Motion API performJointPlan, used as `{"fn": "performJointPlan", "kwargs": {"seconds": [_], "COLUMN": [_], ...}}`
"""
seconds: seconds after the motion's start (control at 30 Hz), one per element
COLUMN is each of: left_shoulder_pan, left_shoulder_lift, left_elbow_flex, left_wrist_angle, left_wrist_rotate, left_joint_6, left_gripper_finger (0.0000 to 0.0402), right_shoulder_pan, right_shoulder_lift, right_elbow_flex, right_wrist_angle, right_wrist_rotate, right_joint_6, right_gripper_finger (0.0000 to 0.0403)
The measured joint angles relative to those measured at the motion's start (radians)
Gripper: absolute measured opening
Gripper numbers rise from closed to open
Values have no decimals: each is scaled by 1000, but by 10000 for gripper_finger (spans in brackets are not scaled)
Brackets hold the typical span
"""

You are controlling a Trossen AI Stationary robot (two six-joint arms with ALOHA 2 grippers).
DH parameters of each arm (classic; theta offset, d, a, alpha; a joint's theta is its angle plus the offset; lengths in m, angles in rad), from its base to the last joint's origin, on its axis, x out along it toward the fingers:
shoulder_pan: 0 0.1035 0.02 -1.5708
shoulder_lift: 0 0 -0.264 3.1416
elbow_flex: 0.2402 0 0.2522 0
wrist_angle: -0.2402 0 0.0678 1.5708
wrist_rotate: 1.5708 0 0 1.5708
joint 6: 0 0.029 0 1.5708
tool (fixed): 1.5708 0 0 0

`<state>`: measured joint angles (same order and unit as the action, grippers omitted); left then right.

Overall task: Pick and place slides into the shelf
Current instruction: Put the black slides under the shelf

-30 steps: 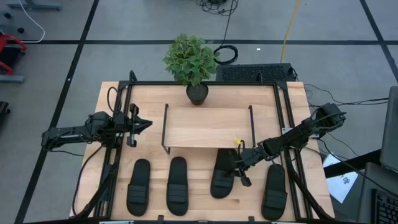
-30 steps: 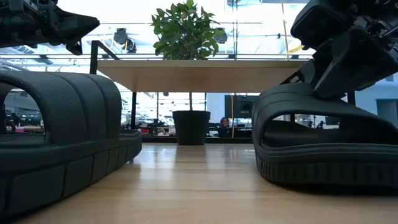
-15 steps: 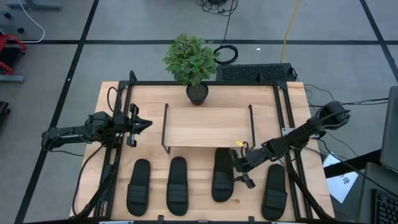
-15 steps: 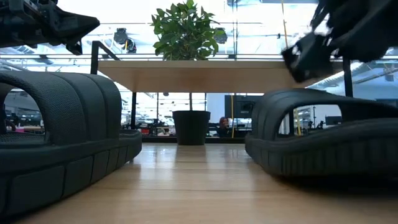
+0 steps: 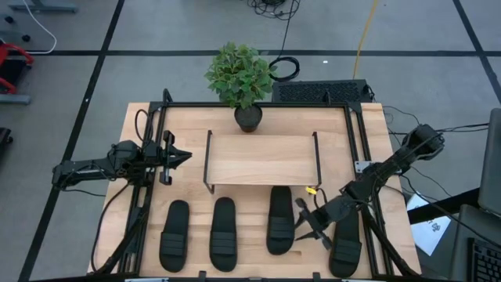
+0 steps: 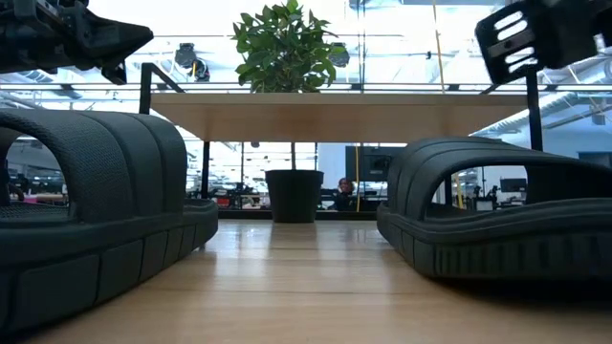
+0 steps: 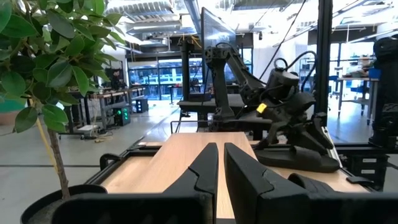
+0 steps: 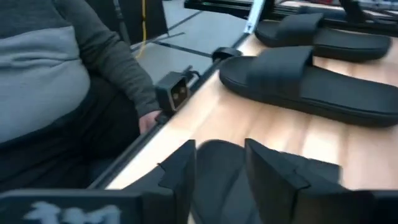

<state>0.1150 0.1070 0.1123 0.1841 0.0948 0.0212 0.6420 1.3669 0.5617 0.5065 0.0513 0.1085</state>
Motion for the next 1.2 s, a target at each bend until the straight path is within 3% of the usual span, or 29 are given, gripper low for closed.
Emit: {"fn": "performJointPlan", "kwargs": {"seconds": [0.23,0.7,0.87,1.0,1.2], "left_shoulder_pan": [0,0,0,0,0], "left_shoulder_lift": [0,0,0,0,0], "left_elbow_flex": [0,0,0,0,0], "left_wrist_angle": [0,0,0,0,0], "left_wrist_rotate": [0,0,0,0,0], "left_joint_6": [0,0,0,0,0], "left_gripper_finger": [31,31,31,31,31], "right_shoulder_pan": [97,124,144,154,154], "right_shoulder_lift": [99,341,386,419,442], "right_elbow_flex": [59,133,205,265,292], "right_wrist_angle": [43,69,71,-45,-177], "right_wrist_rotate": [54,262,204,222,400], "right_joint_6": [9,208,205,239,312], "right_gripper_finger": [9,1,0,0,0]}}
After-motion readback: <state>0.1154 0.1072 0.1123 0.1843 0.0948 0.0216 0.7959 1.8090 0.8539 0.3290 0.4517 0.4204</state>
